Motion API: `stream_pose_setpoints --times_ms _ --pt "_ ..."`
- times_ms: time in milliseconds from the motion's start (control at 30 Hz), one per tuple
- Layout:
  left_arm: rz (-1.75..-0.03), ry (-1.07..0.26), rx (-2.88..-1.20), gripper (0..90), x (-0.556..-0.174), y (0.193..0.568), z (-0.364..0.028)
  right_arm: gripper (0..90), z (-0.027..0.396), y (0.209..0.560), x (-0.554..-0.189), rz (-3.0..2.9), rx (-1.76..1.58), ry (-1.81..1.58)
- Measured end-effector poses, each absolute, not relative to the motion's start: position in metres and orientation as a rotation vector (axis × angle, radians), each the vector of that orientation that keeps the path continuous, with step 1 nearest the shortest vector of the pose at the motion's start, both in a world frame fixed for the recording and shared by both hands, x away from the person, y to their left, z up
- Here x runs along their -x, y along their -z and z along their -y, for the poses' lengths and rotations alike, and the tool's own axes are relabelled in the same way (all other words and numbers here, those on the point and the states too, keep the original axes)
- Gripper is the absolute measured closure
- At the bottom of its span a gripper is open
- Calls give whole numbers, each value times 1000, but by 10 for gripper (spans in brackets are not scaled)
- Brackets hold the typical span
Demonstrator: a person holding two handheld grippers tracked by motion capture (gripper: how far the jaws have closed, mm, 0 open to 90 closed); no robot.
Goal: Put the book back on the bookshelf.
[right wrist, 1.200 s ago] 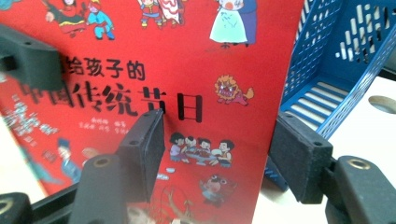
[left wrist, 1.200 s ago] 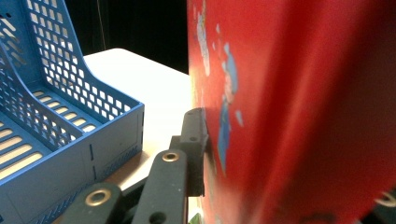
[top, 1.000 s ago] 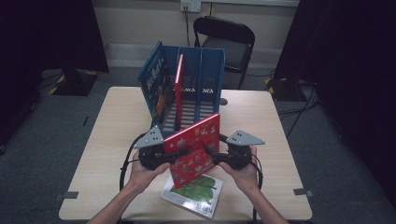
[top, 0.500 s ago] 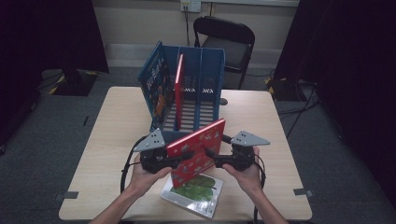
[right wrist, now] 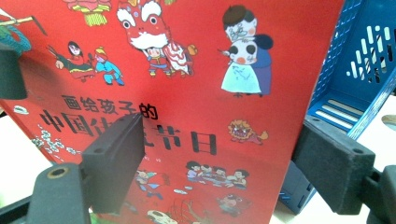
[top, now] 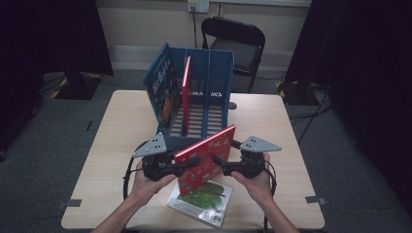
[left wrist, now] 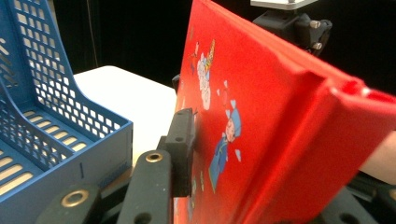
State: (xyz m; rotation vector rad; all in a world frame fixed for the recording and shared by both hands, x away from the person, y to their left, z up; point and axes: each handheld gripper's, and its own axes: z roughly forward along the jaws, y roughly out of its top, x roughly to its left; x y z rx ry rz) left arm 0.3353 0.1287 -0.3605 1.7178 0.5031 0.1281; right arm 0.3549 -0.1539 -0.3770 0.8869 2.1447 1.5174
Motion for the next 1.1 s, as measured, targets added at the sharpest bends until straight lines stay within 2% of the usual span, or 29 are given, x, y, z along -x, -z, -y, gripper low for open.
stream_pose_setpoints --times_ms 267,433,667,1100 --pt "-467 -100 -1722 588 -329 356 -122 152 158 379 -346 -2143 -869 -1519" --pt "-449 -106 -1729 481 -323 348 -117 131 159 380 -343 -2139 -872 -1527" --pt "-447 -109 -1712 417 -319 339 -117 132 161 378 -340 -2135 -859 -1530" --pt "-474 -61 -1627 415 -319 313 -140 132 160 380 -342 -2145 -859 -1520"
